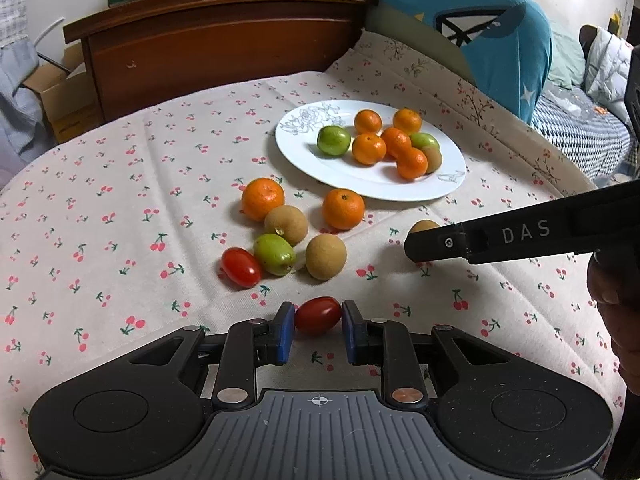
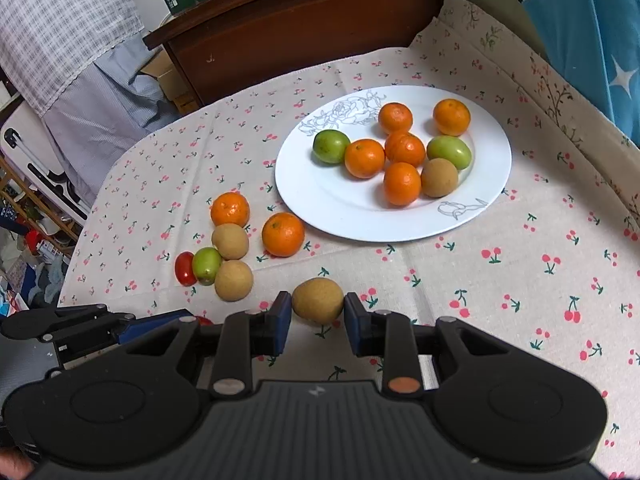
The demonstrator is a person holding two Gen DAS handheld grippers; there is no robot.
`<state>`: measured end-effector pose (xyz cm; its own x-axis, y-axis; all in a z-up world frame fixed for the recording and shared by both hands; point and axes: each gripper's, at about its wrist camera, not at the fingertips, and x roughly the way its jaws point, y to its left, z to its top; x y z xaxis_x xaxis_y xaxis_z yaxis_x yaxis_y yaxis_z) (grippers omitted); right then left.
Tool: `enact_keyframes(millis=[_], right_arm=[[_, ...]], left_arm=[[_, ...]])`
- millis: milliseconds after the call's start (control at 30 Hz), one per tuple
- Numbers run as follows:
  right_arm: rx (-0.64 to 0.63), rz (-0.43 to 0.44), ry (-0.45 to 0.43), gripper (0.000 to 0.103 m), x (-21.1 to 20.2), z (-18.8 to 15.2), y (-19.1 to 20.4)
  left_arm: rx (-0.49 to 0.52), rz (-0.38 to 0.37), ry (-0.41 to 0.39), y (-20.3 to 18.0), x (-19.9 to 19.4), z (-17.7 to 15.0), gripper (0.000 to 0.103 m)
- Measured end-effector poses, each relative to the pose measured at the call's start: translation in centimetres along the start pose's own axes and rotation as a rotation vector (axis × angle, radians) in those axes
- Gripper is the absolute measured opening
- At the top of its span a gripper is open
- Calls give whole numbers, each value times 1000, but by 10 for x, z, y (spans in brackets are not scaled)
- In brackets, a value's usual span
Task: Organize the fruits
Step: 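Grasp the brown kiwi with the right tool while the left tool grasps a red cherry tomato, then carry the kiwi and the tomato over the white plate with both tools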
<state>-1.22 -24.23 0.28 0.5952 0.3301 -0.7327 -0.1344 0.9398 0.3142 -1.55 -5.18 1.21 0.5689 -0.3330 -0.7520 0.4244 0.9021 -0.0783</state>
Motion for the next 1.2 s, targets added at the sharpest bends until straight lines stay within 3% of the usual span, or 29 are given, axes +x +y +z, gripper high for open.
enact_keyframes(millis=[467, 767, 967, 1200], right_arm=[[31, 20, -58, 29, -15, 9, -3], [80, 36, -190, 29, -52, 35, -8], [143, 37, -250, 29, -69, 49, -19], [176, 23, -260, 29, -65, 54, -21]], left_arm=[[-71, -8, -79, 9, -15, 20, 23], [-89, -44, -153, 15, -30, 54, 23], [-107, -72, -163, 24, -31, 70, 23], [-74, -75, -166, 30, -21, 90, 23]])
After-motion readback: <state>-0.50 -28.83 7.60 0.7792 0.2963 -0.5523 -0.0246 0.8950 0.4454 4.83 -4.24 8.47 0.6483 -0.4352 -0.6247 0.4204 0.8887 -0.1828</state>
